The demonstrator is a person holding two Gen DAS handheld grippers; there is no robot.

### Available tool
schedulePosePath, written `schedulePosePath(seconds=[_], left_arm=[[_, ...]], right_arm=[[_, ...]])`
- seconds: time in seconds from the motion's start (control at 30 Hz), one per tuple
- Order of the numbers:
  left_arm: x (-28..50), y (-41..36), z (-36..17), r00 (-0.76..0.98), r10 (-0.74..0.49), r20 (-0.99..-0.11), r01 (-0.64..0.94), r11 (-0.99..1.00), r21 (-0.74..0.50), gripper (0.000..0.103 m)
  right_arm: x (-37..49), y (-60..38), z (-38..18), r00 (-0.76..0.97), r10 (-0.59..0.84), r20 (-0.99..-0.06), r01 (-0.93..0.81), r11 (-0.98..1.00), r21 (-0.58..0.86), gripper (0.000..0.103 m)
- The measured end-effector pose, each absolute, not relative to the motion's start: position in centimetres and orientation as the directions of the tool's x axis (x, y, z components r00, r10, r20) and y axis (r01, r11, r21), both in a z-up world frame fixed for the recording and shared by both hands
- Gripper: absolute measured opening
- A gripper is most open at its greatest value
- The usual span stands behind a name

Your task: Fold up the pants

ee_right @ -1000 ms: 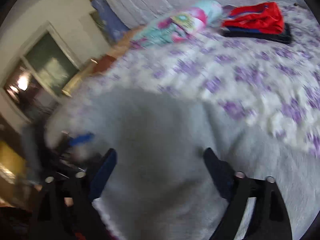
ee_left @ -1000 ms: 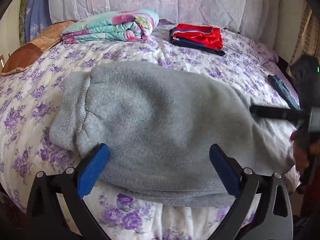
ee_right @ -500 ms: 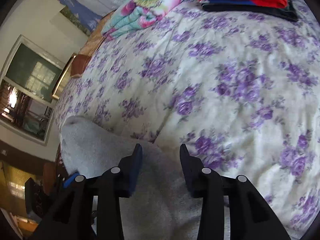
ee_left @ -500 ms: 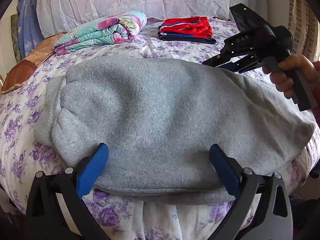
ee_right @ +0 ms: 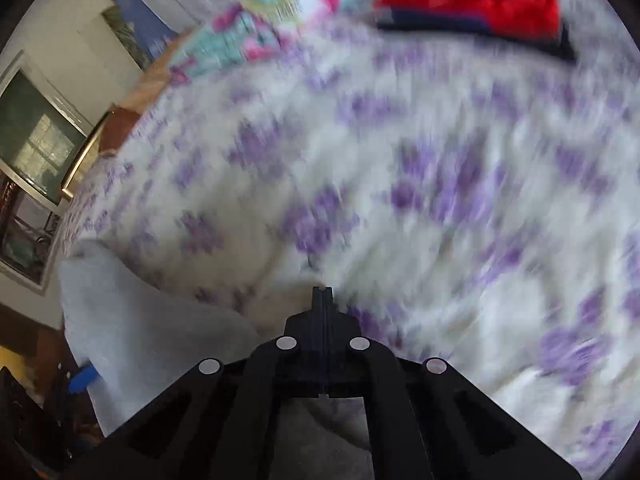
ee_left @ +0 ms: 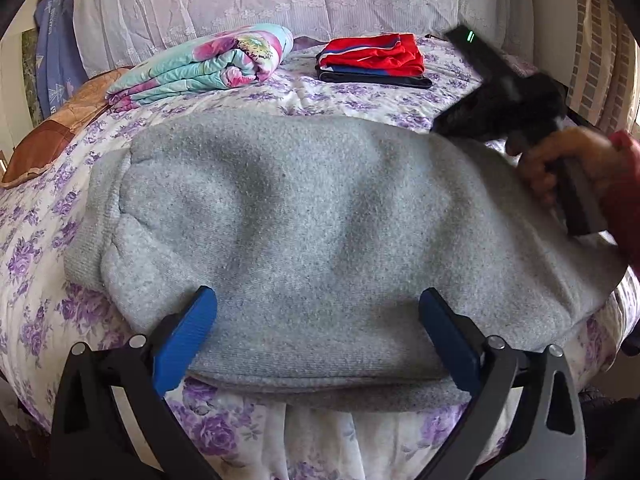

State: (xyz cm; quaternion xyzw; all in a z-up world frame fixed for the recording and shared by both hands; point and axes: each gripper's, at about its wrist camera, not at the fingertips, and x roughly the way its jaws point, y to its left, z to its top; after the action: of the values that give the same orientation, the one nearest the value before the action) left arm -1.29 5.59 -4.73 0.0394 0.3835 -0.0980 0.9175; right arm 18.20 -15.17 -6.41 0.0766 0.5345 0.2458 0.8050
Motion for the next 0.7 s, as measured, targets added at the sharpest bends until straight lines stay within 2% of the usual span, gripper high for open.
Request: schedulePosePath(seconds=[0.1,0.23,0.33,0.43,0.53,0.57,0.7], left_arm=[[-1.3,5.8,-4.7,0.682,-0.164,-0.713,0.218,0.976,-0.016,0.098],[-1.2,5.7,-4.6,0.683,-0.161,-0.713,0.208,0.978,-0.022,0.098],[-1.2,5.4,-4.7,0.687,-0.144,-0.712,0.2,0.98,-0.004,0.098],[-1.1,5.4,-4.7,0.684,-0.147,-0.715,0.198,0.98,-0.012,0.098],[-1.1,5.6,-4.6,0.676,-0.157,-0.72,0.203,0.979,-0.022,0.098],[-1.0,5.6,-4.6,0.674,-0.161,-0.721,0.207,0.978,-0.025,0.098],[-1.0,6.0,-4.4,0.667,-0.185,-0.722,0.217,0.975,-0.049,0.098]], right_arm=[[17.0,-16.3,-3.8,0.364,0.504,-0.783,-0.317,0.858,0.405,0.001],[13.0,-15.4,0.8,0.419,0.513,-0.749,-0.435,0.838,0.331,0.004],[11.3,-13.6,-0.3,0.366,0.476,-0.8,-0.485,0.831,0.273,0.004],[12.7,-12.1,-4.1,0.343,0.434,-0.833,-0.447,0.856,0.261,0.001],[14.6,-12.7,-4.2,0.363,0.475,-0.802,-0.375,0.862,0.341,0.001],[14.6,-12.9,-3.8,0.374,0.484,-0.791,-0.368,0.86,0.352,0.004],[11.7,-13.4,-0.9,0.45,0.504,-0.737,-0.417,0.849,0.325,0.005]])
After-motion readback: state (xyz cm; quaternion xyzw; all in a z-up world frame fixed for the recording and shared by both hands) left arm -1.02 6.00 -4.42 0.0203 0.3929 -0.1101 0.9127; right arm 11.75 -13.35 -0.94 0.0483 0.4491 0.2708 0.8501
